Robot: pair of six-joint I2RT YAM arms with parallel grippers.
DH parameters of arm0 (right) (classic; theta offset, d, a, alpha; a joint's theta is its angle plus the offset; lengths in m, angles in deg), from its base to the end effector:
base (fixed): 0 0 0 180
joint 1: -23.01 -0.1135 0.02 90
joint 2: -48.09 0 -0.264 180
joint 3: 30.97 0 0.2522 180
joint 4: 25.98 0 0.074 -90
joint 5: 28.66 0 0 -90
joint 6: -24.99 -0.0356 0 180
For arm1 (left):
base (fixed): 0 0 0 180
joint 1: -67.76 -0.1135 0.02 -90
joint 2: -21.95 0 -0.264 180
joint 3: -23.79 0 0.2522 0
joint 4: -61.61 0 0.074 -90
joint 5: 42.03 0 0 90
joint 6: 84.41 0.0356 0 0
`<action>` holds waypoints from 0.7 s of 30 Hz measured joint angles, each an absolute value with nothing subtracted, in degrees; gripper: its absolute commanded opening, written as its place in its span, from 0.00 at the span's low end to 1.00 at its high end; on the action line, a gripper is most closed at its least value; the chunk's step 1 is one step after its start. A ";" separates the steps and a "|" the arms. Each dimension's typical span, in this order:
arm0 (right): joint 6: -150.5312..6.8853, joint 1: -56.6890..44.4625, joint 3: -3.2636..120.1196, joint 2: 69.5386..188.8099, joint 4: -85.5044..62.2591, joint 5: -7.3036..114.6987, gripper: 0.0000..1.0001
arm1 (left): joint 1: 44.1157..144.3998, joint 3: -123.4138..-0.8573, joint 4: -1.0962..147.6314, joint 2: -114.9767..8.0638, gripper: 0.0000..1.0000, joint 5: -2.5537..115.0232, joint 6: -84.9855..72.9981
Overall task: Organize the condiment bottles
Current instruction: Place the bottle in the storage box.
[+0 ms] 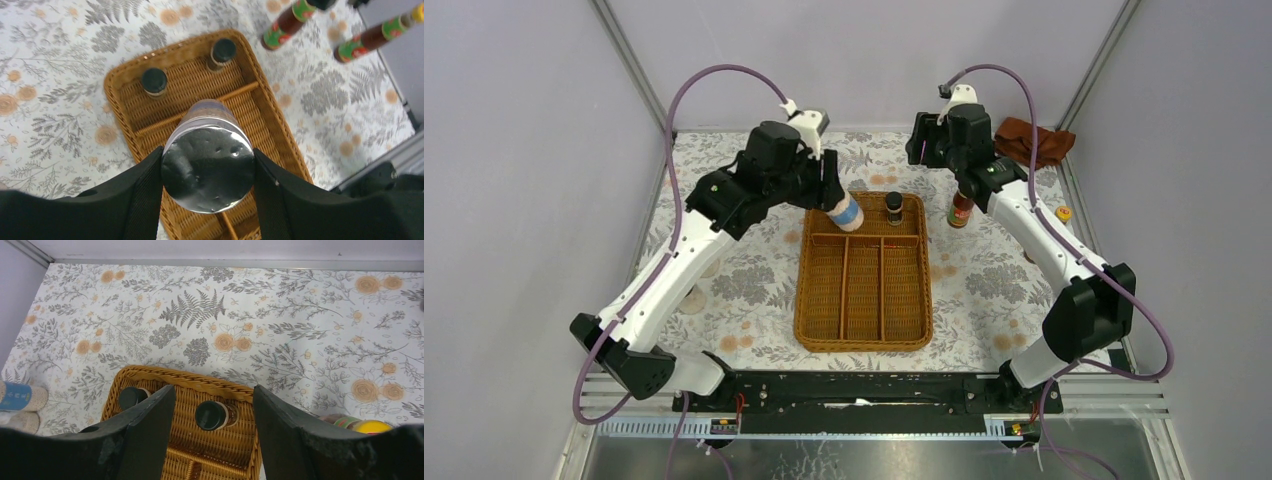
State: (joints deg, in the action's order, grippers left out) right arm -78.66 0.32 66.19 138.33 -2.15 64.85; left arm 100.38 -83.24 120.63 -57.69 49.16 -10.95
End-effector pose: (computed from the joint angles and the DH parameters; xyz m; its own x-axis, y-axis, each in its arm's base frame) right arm 0.3480 0.1431 0.3760 -0.3389 0.1136 -0.9339 -0.2583 0.9433 0.2085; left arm 0.2437 -0.1568 0.4317 -0.5811 0.0340 -0.8131 0.4052 0.8786 -0.2528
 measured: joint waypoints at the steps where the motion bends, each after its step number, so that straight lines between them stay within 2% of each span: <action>1: -78.55 0.34 66.19 138.22 -2.11 65.15 0.66 | 101.49 -83.24 121.48 -57.71 0.00 49.12 -10.53; 21: -78.37 3.92 69.10 137.91 -0.93 68.41 0.66 | 113.97 -77.16 124.54 -63.00 0.00 43.44 -6.25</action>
